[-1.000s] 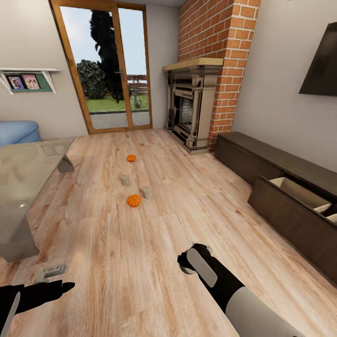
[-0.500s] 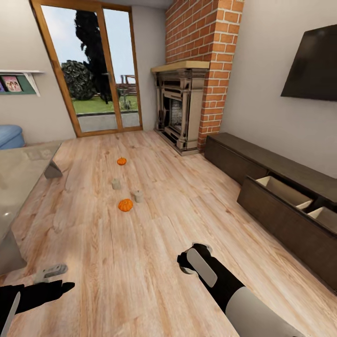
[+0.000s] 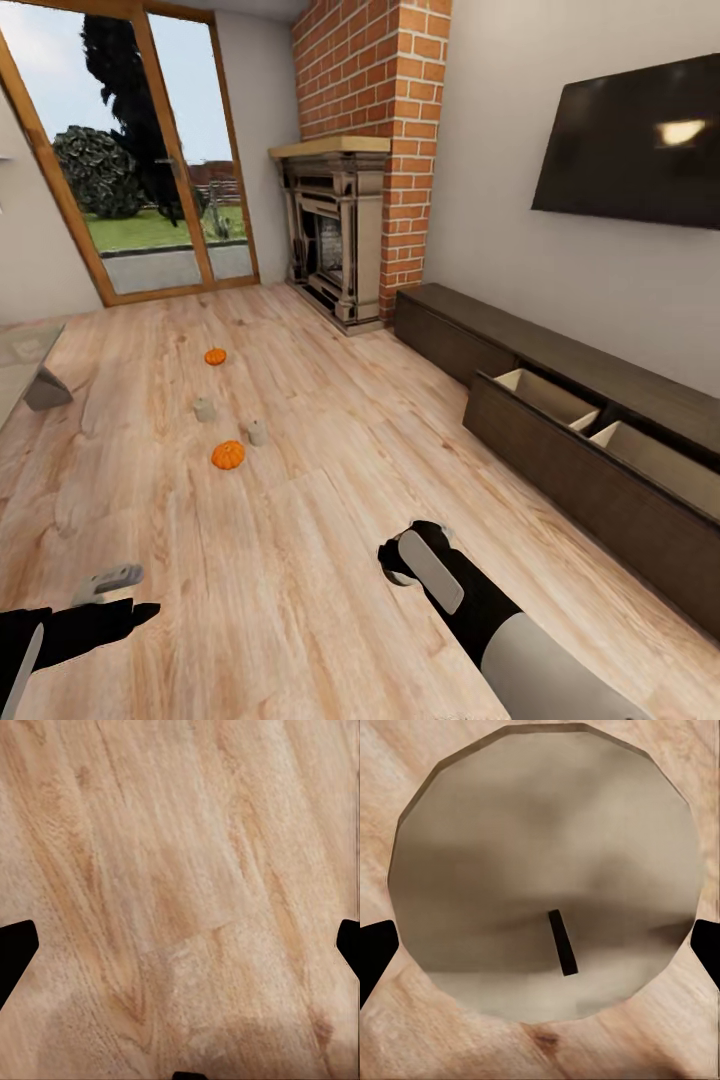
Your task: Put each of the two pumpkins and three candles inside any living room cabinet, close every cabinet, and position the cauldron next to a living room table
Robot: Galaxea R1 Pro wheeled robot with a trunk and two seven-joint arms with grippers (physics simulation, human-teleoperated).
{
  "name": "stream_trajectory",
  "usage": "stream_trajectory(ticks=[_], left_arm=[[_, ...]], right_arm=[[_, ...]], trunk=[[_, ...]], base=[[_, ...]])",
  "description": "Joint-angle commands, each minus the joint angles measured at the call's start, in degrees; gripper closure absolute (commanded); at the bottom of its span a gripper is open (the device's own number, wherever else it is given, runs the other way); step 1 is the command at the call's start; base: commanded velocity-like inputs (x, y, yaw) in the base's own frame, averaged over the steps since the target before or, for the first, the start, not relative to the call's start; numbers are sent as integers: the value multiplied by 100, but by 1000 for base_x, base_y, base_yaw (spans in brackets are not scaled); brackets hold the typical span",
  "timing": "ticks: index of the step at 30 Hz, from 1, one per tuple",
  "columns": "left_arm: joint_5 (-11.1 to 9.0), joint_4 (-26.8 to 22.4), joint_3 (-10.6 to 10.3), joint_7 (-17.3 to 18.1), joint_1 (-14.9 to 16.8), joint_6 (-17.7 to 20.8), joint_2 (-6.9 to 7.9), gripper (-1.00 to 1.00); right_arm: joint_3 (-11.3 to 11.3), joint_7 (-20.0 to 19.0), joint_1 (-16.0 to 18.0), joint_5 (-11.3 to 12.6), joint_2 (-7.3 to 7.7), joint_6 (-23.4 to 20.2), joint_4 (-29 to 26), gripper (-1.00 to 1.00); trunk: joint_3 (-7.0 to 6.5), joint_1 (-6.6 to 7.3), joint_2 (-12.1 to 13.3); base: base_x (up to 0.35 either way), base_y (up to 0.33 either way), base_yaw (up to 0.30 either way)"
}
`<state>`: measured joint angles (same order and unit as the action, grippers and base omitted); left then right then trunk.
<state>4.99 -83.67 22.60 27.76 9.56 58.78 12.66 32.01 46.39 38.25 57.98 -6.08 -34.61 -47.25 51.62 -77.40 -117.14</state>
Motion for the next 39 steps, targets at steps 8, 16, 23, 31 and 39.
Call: stream_trajectory(ticks=[8, 16, 23, 31, 39], left_arm=[[50, -7, 8, 54, 2, 19, 0, -100], [46, -7, 8, 61, 2, 19, 0, -100], [40, -9, 11, 142, 2, 0, -8, -100], [40, -9, -1, 160, 2, -15, -67, -100], [38, -9, -1, 153, 2, -16, -79, -100]], right_arm=[[16, 35, 7, 33, -7, -16, -3, 100], [23, 28, 7, 30, -15, -19, -3, 100], [30, 21, 7, 15, -23, -19, 5, 100], [33, 19, 7, 15, -25, -19, 6, 100], [39, 11, 7, 13, -47, -18, 26, 100]], trunk=[[-139, 177, 320], [-283, 353, 641], [-365, 419, 761], [-379, 419, 761], [-380, 419, 761]], base=[[0, 0, -255], [0, 0, -24], [0, 0, 44], [158, 0, 59], [329, -17, 2]])
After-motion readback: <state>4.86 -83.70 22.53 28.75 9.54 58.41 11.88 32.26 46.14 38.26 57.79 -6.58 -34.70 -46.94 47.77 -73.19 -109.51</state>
